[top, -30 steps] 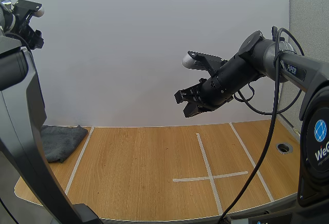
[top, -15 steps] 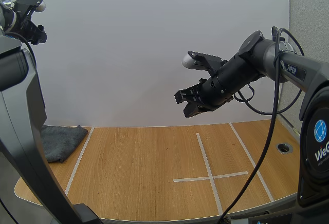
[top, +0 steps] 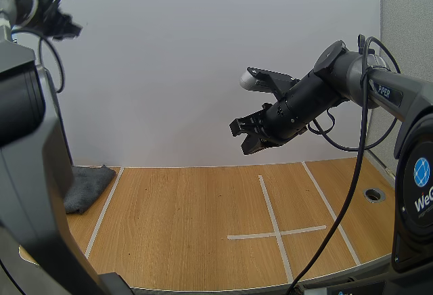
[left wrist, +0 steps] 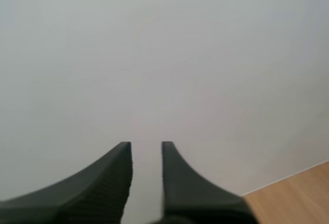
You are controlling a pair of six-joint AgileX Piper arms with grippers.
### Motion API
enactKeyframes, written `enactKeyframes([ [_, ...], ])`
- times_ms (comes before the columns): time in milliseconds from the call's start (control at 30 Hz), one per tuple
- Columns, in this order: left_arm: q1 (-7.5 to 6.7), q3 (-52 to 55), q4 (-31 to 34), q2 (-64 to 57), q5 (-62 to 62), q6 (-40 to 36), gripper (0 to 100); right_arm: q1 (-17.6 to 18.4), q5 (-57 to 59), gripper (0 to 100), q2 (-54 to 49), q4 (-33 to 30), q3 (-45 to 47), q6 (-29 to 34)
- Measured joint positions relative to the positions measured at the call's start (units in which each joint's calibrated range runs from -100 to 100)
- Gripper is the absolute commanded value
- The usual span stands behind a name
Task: Fold the towel
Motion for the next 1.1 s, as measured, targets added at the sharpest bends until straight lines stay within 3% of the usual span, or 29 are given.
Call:
enactKeyframes([
  [133,-5.92,3.6,4.5,-7.2,-0.4,-5.6,0,0.0,0.0,0,0.0,0.0,0.0,0.0],
  [300,-12.84,12.8,17.8,-17.1,-8.8,-17.4,0,0.0,0.0,0,0.0,0.0,0.0,0.0],
  [433,-16.05,21.6,28.0,-24.6,-19.3,-26.1,0,0.0,0.0,0,0.0,0.0,0.0,0.0],
  [733,-18.53,41.4,35.5,-45.2,-32.0,-34.0,0,0.0,0.0,0,0.0,0.0,0.0,0.0],
  [900,-18.68,49.1,42.2,-58.1,-41.6,-41.3,0,0.0,0.0,0,0.0,0.0,0.0,0.0],
  [1100,-18.77,55.4,52.4,-68.8,-43.0,-52.8,0,0.0,0.0,0,0.0,0.0,0.0,0.0],
])
